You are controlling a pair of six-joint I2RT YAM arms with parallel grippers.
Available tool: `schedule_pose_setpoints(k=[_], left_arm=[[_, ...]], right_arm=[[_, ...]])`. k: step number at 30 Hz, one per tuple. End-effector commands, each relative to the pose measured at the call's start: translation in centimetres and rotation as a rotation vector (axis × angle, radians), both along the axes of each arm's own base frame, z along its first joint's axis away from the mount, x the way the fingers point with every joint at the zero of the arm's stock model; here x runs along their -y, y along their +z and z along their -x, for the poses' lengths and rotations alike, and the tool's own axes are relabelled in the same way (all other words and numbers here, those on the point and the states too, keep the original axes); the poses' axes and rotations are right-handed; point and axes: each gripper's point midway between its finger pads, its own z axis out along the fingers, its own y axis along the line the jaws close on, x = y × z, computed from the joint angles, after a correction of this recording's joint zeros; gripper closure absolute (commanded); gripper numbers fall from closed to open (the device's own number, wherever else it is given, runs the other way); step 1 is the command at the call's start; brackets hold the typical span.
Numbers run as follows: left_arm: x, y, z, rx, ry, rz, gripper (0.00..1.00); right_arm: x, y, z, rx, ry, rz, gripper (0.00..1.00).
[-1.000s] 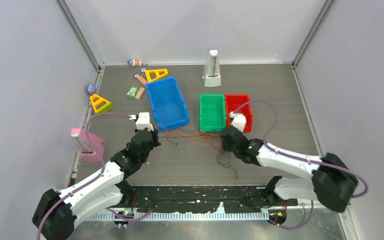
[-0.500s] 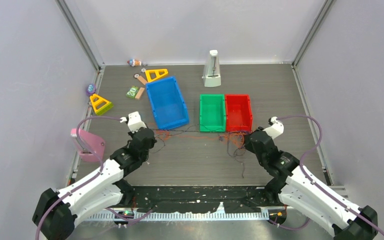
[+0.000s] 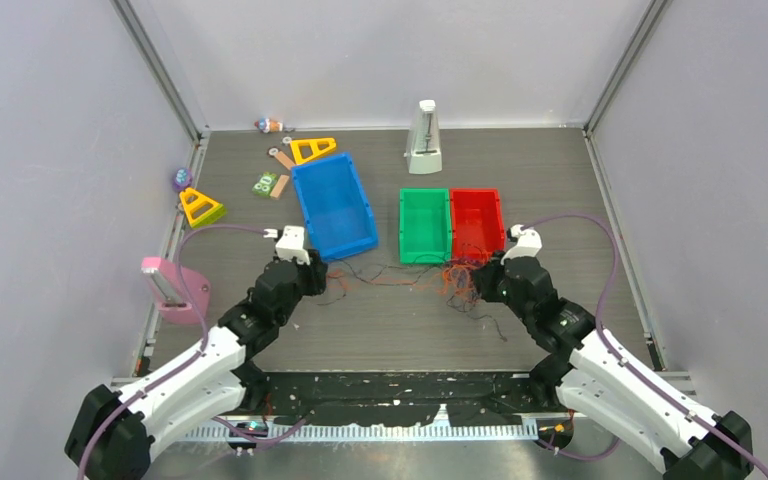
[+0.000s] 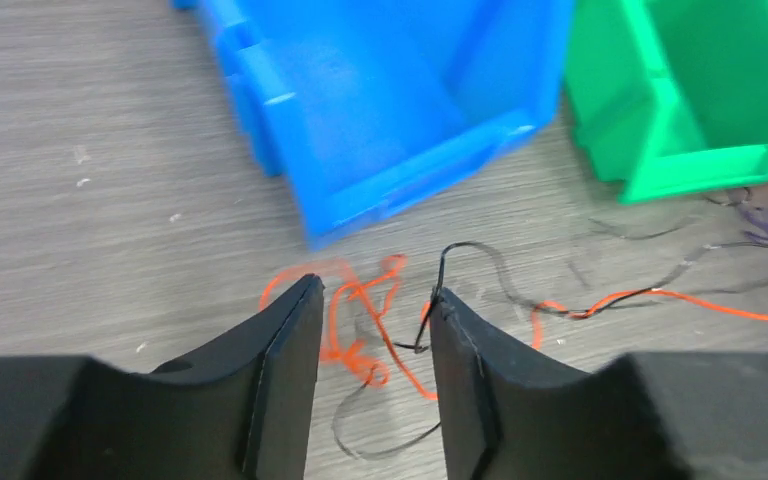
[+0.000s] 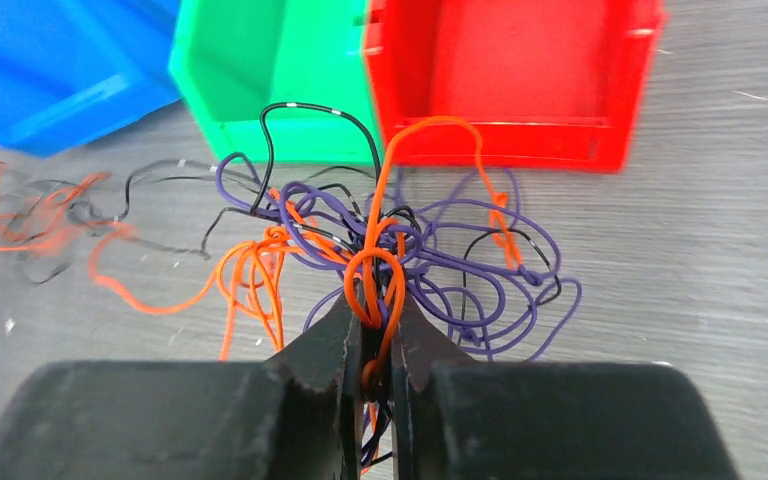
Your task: Untangle the cables
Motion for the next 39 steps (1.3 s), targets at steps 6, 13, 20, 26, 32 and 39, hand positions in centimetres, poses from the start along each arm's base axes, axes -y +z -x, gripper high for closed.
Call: schedule_pose_setpoints(k=[6,13,20,26,32,39], left_arm=[[8.5,1.9,0.7,0.041,-0.432,0.035,0.29],[14.1,2.8,4.1,0.076,-0.737,0.060,0.21],[17.6,4.0,7.6,0.070,-1.003,0.191,0.19],[18.8,2.9,7.8,-0.009,-1.036,0.196,0.17],[20.4,1.8,8.2,-0.087,-1.081,0.175,0.21],[20.6,-0.1,7.3,-0.183,-1.026,0.089,0.96]], right_arm=[[-5.5,2.5,0.1,0.075,0.293,-0.098,0.87],[-7.7,3.1,0.9,0.047,0.421,-0.133,0.87],[-9.4,3.3,1.5,0.036,0.505,-0.147,0.87],[-10.6,3.8,1.8,0.058,0.522,-0.107,0.87],[-11.7,5.8,1.6,0.100,0.528,-0.168,0.89],[-10.3,7.6,0.5,0.146,0.428,-0.159,0.92]])
